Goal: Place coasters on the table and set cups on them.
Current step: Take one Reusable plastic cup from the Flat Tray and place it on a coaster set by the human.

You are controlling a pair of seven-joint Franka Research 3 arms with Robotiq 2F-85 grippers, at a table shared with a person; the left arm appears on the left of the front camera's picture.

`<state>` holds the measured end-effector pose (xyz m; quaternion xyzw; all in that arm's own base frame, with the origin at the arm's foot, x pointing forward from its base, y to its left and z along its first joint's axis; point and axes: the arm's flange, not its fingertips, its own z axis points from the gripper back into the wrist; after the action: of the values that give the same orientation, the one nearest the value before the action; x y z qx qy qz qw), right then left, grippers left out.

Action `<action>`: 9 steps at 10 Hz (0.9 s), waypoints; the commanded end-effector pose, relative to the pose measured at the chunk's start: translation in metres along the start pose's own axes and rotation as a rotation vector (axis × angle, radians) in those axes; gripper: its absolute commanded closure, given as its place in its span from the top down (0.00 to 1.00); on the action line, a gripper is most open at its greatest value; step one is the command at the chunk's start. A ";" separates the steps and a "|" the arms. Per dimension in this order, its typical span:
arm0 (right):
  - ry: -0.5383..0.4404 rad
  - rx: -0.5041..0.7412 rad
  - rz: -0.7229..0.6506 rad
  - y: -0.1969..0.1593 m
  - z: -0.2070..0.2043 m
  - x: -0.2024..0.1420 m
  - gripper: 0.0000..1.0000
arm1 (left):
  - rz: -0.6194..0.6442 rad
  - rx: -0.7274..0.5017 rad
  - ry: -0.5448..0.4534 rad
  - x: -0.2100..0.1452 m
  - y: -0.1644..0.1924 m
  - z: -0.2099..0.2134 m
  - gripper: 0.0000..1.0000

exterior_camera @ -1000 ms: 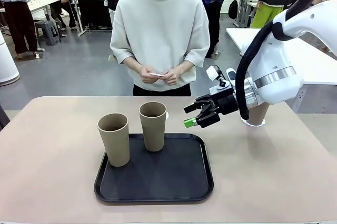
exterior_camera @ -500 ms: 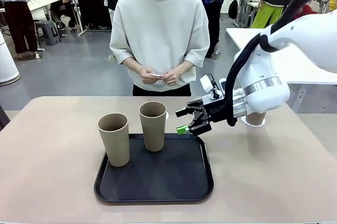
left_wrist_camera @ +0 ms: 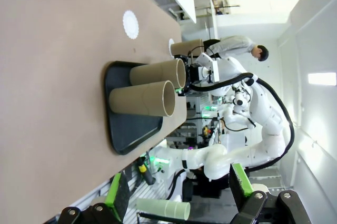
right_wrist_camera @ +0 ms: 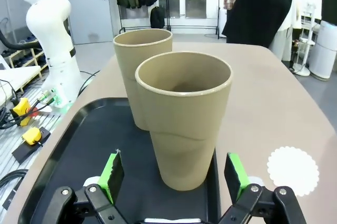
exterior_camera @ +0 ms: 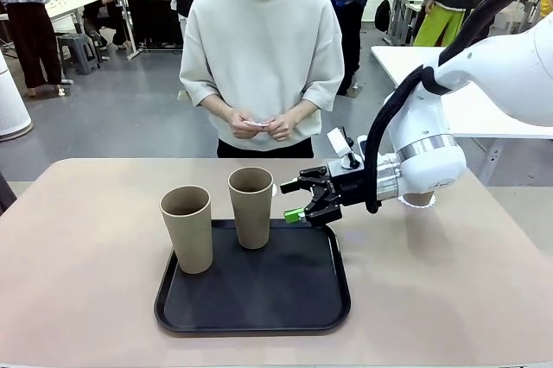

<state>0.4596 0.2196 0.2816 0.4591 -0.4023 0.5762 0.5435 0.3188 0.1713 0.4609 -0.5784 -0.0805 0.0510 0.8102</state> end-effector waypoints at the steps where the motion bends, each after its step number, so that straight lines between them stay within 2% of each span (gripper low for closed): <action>1: 0.047 -0.090 -0.009 -0.001 0.004 0.000 1.00 | -0.009 -0.013 -0.004 -0.001 -0.002 0.001 1.00; 2: 0.000 0.000 0.000 0.000 0.000 0.000 1.00 | -0.009 -0.013 -0.004 -0.001 -0.002 0.001 1.00; 6: 0.011 -0.008 -0.001 -0.001 0.001 -0.001 1.00 | -0.009 -0.013 -0.004 -0.001 -0.002 0.001 1.00; 7: -0.029 0.033 0.000 -0.006 -0.005 -0.008 1.00 | -0.009 -0.013 -0.004 -0.001 -0.002 0.001 1.00; 9: -0.055 0.038 0.010 -0.010 -0.010 -0.009 1.00 | -0.009 -0.013 -0.004 -0.001 -0.002 0.001 1.00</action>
<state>0.4612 0.2251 0.2752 0.4762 -0.3994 0.5729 0.5343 0.3188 0.1713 0.4609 -0.5784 -0.0805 0.0510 0.8102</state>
